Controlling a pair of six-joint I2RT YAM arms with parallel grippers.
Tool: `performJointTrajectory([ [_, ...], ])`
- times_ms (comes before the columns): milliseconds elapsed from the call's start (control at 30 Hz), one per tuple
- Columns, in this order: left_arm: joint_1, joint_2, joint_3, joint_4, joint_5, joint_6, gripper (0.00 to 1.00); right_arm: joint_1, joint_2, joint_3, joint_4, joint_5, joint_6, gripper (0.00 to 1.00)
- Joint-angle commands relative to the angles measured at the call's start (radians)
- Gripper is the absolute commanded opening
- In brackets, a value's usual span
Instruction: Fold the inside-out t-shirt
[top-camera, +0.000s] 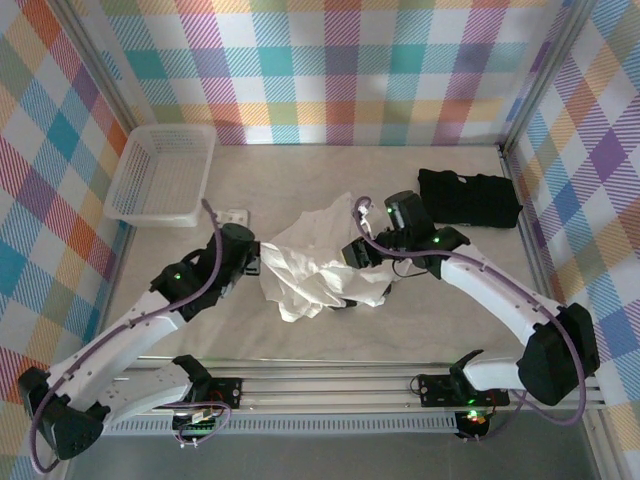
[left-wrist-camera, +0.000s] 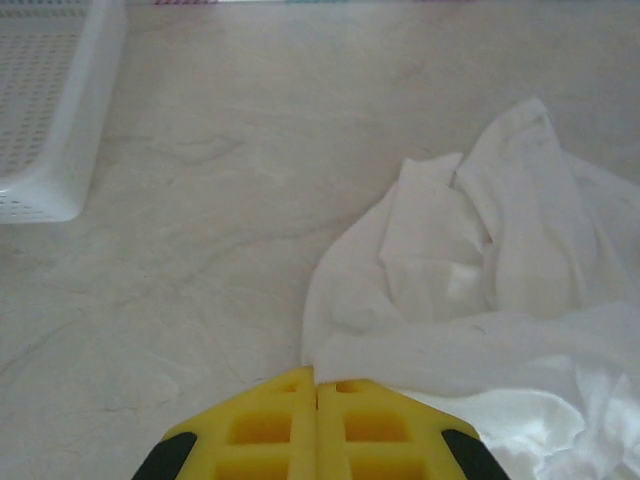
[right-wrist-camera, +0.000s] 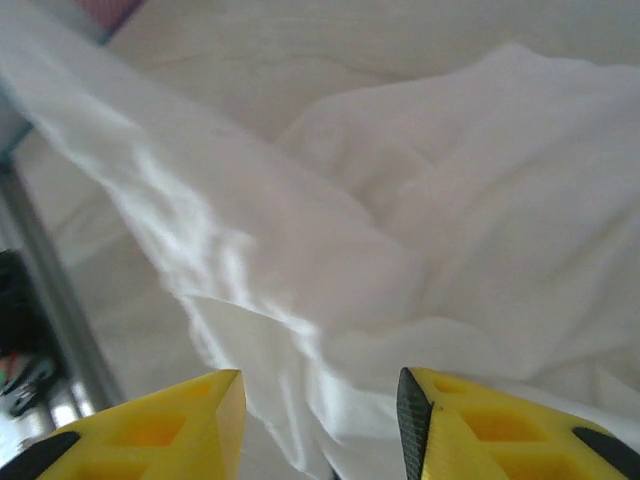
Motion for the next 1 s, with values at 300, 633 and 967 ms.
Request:
performJointTrajectory([
  [300,0.306,-0.224,0.006,0.026,0.197,-0.084,0.0,-0.093,0.155,-0.003,-0.049,0.463,0.066,0.54],
  [633,0.333,-0.191,0.026,0.043,0.258,-0.085,0.0,-0.1,0.473,0.143,0.046,0.166,0.135,0.63],
  [967,0.338,-0.169,0.052,0.043,0.256,-0.09,0.0,-0.136,0.418,0.107,0.11,0.151,0.151,0.0],
])
